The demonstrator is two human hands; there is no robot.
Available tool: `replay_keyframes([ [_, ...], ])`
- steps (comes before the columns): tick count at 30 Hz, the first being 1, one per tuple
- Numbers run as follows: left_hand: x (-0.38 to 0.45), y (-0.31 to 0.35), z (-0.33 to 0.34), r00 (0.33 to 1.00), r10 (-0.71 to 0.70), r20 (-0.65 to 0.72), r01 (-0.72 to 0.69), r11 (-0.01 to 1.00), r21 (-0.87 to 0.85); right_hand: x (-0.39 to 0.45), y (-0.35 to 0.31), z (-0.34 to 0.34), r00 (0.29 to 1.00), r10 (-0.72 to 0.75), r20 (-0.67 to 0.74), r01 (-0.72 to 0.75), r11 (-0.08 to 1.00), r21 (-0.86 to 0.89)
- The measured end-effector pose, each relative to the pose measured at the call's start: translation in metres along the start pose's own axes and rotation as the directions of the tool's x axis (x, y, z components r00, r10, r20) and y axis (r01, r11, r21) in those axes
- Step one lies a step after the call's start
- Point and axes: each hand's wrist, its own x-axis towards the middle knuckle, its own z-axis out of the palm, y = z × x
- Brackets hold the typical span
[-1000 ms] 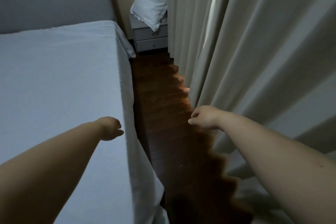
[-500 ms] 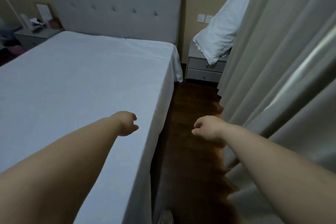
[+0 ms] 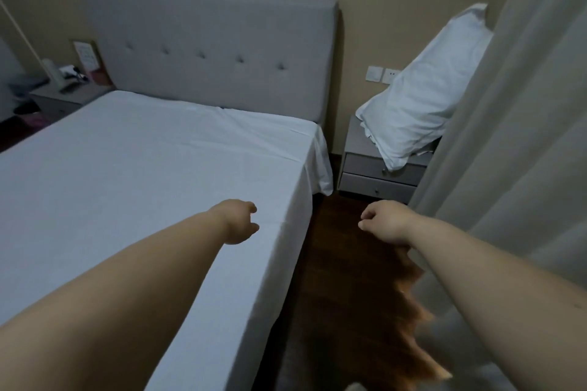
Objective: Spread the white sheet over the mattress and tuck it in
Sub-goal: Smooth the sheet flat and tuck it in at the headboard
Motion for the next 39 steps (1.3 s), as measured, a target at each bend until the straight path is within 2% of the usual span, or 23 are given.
replay_keyframes([
  [5, 0.106, 0.020, -0.045, 0.995, -0.091, 0.048, 0.091, 0.996, 0.007, 0.146, 0.006, -0.078, 0.996, -0.079, 0.051, 0.078, 0.997, 0.019],
  [7, 0.145, 0.023, -0.058, 0.991, -0.111, 0.080, 0.114, 0.993, -0.032, 0.199, 0.001, -0.098, 0.990, -0.095, 0.101, 0.098, 0.995, -0.029],
  [11, 0.226, 0.023, -0.083, 0.989, -0.125, 0.081, 0.134, 0.984, -0.121, 0.300, -0.017, -0.120, 0.975, -0.125, 0.182, 0.145, 0.984, -0.099],
  [16, 0.355, 0.007, -0.113, 0.982, -0.165, 0.094, 0.182, 0.957, -0.227, 0.427, -0.041, -0.133, 0.964, -0.167, 0.206, 0.184, 0.980, -0.070],
  [22, 0.515, -0.005, -0.156, 0.973, -0.162, 0.167, 0.202, 0.943, -0.265, 0.584, -0.043, -0.165, 0.973, -0.096, 0.209, 0.108, 0.993, -0.045],
  [31, 0.696, 0.003, -0.199, 0.961, -0.174, 0.215, 0.223, 0.948, -0.228, 0.770, -0.027, -0.189, 0.954, -0.043, 0.296, 0.108, 0.972, -0.207],
  [39, 0.833, 0.026, -0.201, 0.933, -0.220, 0.286, 0.303, 0.907, -0.292, 0.931, -0.016, -0.172, 0.939, 0.021, 0.343, 0.002, 0.998, -0.069],
])
